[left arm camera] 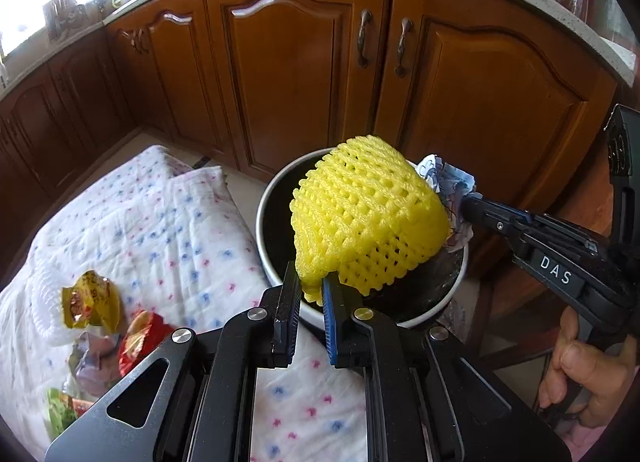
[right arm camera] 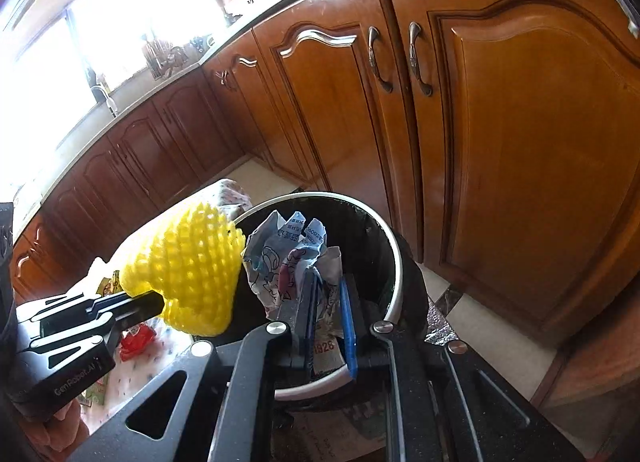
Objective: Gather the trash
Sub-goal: 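Carry both items over the bin and open both tools to drop them, then move both open tools back toward the remaining wrappers on the table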
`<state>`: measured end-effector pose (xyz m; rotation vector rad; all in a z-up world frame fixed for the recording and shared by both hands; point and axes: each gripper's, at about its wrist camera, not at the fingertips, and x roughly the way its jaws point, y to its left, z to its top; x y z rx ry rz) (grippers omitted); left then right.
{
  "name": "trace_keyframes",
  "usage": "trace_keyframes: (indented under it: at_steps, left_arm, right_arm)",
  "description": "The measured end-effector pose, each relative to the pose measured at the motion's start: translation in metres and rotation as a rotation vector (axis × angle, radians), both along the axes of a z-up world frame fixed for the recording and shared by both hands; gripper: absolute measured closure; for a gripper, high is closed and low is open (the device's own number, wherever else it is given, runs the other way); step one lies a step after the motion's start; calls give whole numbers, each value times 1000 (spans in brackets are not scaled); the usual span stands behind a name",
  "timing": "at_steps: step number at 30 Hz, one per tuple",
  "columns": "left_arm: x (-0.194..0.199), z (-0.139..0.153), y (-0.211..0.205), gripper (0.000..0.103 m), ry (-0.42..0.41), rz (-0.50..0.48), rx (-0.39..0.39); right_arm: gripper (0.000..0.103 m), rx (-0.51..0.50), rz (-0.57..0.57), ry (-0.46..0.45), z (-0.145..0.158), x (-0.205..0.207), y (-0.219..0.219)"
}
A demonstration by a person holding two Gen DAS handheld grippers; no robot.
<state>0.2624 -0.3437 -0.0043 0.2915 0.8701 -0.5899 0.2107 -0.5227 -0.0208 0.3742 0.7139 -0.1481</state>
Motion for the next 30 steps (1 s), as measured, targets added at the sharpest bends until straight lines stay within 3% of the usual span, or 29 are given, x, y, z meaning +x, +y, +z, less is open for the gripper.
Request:
trace_keyframes:
  at_steps: [4,6,7,8,11,15,20,30]
  left_arm:
    - [7,-6,-9,93,18,2,14]
    - [9,-9,-10,90,32,7,16]
    - [10,-11,-11,82,47,9,15]
    - [12,-12,-10,70,62,12,11]
    - [10,-11,-6,56,52,20,-5]
    - [4,-9,6,54,60,30,-30]
    - [-7,-7,30,50,71,70,-69]
    - [-38,-4,100,47,63,176,-149]
  right_arm:
    - [84,11,-1,13,-3,5,-3]
    - [71,29,0,20,-6,10,-4]
    - [62,35,-7,15,-6,11,-6]
    - [60,40,-6,8,-6,9,-6]
    - [57,55,-14,-13,-4,1,-6]
    - [48,74,-20,-42,-2,-10,-3]
    - [19,99,-25,-89,1,-28,12]
    - [14,171,25,-121,-4,-55,65]
